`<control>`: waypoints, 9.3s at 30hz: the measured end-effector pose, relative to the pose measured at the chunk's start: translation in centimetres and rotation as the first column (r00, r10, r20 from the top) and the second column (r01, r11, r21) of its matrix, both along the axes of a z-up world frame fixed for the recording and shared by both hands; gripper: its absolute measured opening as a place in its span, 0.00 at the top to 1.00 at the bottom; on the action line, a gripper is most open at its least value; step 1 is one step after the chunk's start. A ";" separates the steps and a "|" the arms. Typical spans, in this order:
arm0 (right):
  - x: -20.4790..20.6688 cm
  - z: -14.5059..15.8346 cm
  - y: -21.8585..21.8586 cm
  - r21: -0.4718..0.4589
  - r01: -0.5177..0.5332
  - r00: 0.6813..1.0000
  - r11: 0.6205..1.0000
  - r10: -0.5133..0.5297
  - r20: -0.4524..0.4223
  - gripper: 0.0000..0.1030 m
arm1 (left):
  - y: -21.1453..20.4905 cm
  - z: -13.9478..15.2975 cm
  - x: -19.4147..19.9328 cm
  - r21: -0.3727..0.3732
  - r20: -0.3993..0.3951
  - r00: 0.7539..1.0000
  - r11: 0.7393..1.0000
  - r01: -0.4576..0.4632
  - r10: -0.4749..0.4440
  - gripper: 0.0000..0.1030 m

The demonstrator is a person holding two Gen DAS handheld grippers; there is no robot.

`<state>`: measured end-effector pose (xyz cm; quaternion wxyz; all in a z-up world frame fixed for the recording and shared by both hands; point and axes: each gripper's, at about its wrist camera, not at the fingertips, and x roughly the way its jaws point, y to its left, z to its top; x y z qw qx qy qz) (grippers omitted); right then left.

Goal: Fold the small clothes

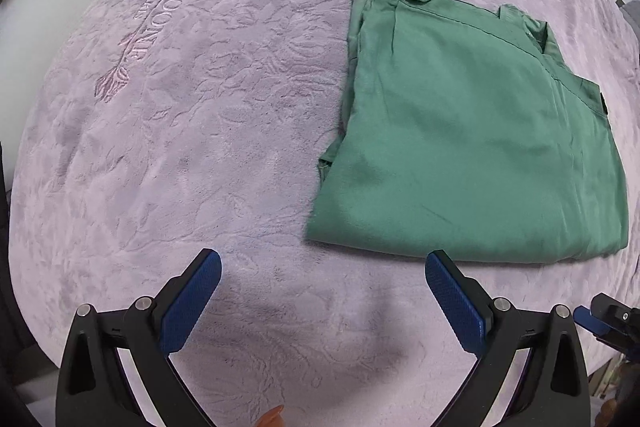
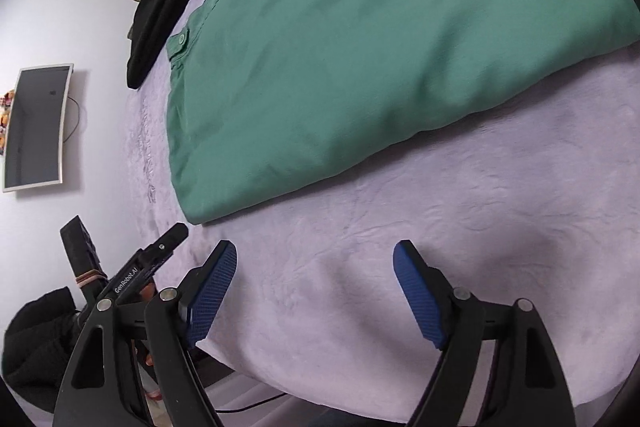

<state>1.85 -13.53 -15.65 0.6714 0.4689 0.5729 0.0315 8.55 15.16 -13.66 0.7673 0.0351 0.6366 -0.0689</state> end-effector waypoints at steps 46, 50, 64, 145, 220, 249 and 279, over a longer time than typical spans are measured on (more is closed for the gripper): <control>0.7 2.9 -6.6 -0.322 0.032 0.976 0.946 0.040 0.215 0.90 | -6.6 -2.9 13.1 -0.558 -0.158 0.974 0.829 0.045 -0.160 0.84; 1.1 -2.1 -6.1 -0.317 -0.009 0.988 0.949 0.056 0.141 0.90 | -8.7 0.6 12.7 -0.584 -0.109 0.978 0.808 0.083 -0.179 0.85; -4.6 -4.6 -13.0 0.163 0.171 0.952 0.972 -0.205 0.228 0.87 | -31.5 8.8 7.4 -0.485 0.049 0.890 0.768 0.417 -0.453 0.85; 3.2 -2.1 -32.3 -0.403 0.147 0.989 0.903 -0.135 0.058 0.67 | -28.5 -2.0 -1.9 -0.021 0.100 0.939 0.943 0.332 -0.329 0.00; 8.1 -2.4 -33.1 0.194 -0.028 0.955 0.981 -0.031 0.295 0.81 | -32.7 -5.3 1.9 -0.377 -0.119 0.952 0.900 0.218 -0.281 0.48; -4.5 0.8 -15.2 -0.190 0.059 0.996 0.980 -0.045 0.080 0.54 | -5.7 1.2 -11.8 -0.337 -0.158 0.951 0.920 0.201 -0.266 0.43; -15.7 -1.9 -9.6 -0.150 -0.022 0.995 0.988 0.007 -0.104 0.93 | -6.4 1.3 -16.3 -0.193 -0.108 0.943 0.937 0.290 -0.314 0.23</control>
